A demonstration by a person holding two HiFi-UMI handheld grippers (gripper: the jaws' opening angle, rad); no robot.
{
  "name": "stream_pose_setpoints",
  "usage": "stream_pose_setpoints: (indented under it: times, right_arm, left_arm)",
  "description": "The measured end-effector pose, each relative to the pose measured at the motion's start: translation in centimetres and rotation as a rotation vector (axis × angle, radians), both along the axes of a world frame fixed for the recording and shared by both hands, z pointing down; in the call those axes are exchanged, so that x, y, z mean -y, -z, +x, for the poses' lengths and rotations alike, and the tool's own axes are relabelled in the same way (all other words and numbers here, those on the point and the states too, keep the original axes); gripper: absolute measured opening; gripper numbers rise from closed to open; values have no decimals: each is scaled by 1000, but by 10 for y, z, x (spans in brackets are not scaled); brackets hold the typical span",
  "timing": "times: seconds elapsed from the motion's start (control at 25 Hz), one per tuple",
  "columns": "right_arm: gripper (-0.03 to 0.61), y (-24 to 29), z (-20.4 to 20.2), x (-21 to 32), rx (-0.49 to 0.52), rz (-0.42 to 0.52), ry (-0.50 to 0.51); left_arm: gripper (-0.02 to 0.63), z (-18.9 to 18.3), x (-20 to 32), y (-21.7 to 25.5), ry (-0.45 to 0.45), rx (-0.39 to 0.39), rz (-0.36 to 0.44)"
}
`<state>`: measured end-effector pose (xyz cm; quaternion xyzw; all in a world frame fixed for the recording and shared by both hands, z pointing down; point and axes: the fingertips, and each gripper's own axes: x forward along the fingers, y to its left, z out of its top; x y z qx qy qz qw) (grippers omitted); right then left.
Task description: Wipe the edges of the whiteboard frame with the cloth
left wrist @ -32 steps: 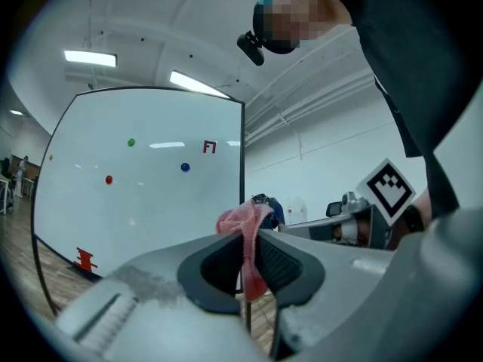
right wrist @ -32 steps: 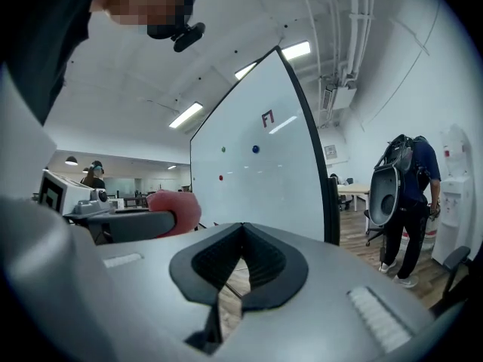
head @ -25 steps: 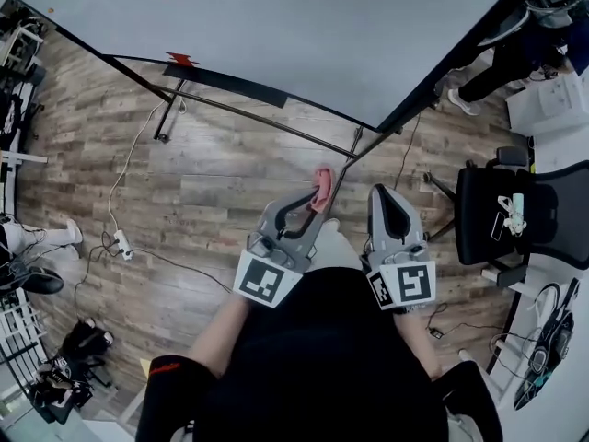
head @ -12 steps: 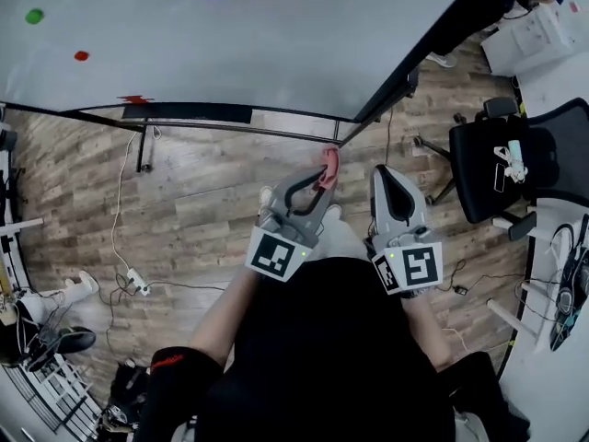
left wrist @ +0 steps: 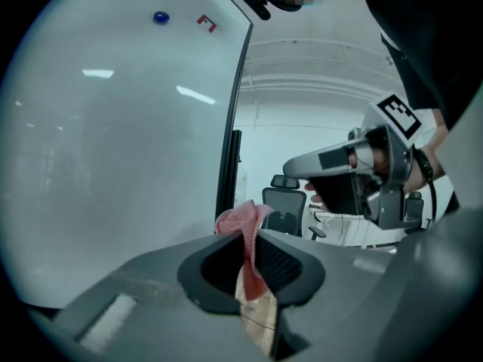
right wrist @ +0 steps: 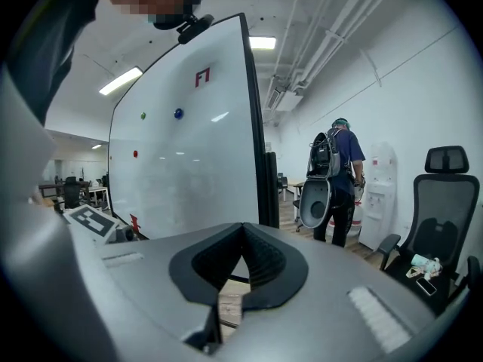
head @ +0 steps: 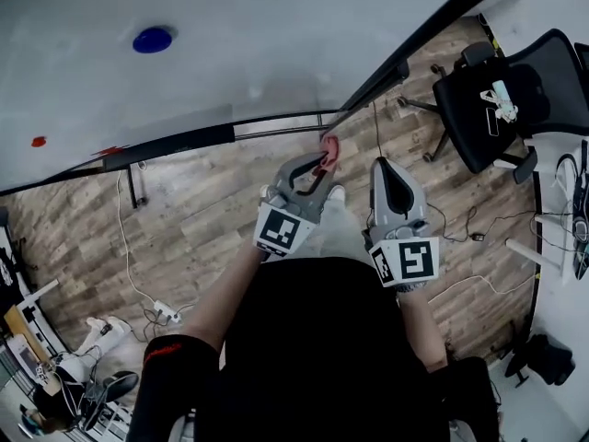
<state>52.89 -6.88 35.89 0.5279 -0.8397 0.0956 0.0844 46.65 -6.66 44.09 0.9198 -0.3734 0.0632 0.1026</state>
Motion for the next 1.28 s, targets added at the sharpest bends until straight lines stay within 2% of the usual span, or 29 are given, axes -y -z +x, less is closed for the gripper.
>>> stream_pose_setpoints:
  times: [0.12,0.44,0.68,1.04,1.28]
  right_arm:
    - [2,2,-8,-5,-2,9,-22]
    - [2,-9,-6,-9,-13,-19,-68]
    - [2,-16,1,-14,-14,-49,-99]
    - [2,-28,10,-26,-14,-91,-139]
    - [2,-32,15,-29,-9,-110,-161]
  left_arm:
    - [43,5,7,-21,-77,70,21]
    - [43,26,29,-62,-143,99,-53]
    - [43,37,42,-93,-167,152,-90]
    - [43,56,53,-117,-202,186,-129]
    - [43,56,68,-131,-149,182,-189]
